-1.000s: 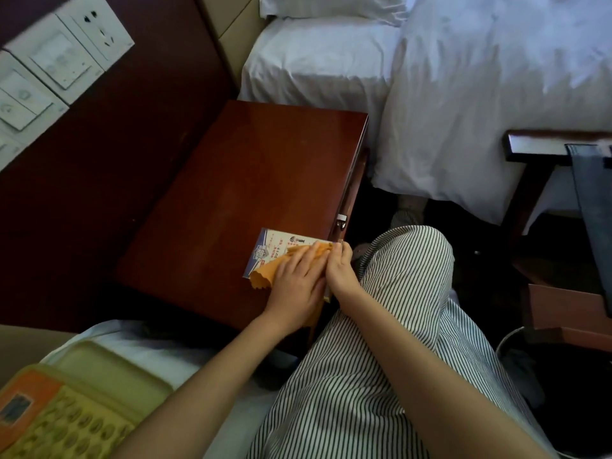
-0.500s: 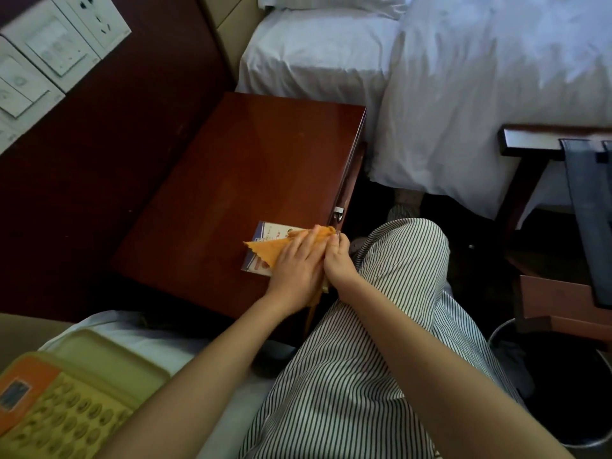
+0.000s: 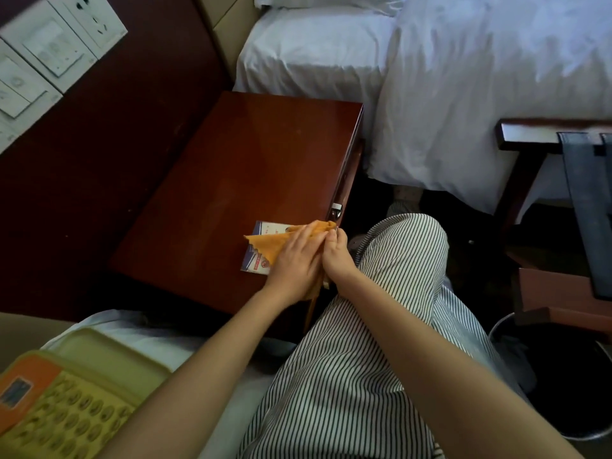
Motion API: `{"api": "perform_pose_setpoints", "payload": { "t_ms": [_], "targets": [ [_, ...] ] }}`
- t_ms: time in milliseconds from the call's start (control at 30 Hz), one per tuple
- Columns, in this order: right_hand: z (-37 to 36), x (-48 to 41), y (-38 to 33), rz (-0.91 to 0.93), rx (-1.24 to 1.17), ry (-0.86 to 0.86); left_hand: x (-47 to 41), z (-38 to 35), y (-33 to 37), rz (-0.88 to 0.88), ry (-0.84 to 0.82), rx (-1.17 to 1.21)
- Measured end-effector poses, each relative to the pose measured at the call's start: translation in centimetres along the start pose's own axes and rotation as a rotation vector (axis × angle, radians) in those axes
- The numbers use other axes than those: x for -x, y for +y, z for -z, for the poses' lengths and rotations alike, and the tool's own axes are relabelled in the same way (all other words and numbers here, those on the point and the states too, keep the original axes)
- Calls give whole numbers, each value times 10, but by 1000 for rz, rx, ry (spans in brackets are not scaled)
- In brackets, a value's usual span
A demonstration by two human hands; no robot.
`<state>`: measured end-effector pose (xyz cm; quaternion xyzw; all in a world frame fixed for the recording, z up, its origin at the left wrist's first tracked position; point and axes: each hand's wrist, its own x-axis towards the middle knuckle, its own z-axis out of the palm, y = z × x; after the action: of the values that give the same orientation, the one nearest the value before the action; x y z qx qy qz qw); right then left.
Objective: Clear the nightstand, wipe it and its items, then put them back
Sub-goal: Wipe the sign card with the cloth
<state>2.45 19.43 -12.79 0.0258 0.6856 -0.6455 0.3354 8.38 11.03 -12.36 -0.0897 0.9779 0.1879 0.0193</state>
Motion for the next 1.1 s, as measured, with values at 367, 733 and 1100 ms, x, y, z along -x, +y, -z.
{"api": "perform_pose_setpoints", "payload": {
  "t_ms": [367, 733, 1100],
  "targets": [
    [-6, 7, -4, -39, 71, 28, -19, -5, 0, 354, 206, -20],
    [3, 22, -11, 17, 273, 51, 1, 17, -31, 343, 306, 190],
    [39, 34, -46, 142, -97, 320, -58, 60, 37, -331, 313, -79]
  ]
}}
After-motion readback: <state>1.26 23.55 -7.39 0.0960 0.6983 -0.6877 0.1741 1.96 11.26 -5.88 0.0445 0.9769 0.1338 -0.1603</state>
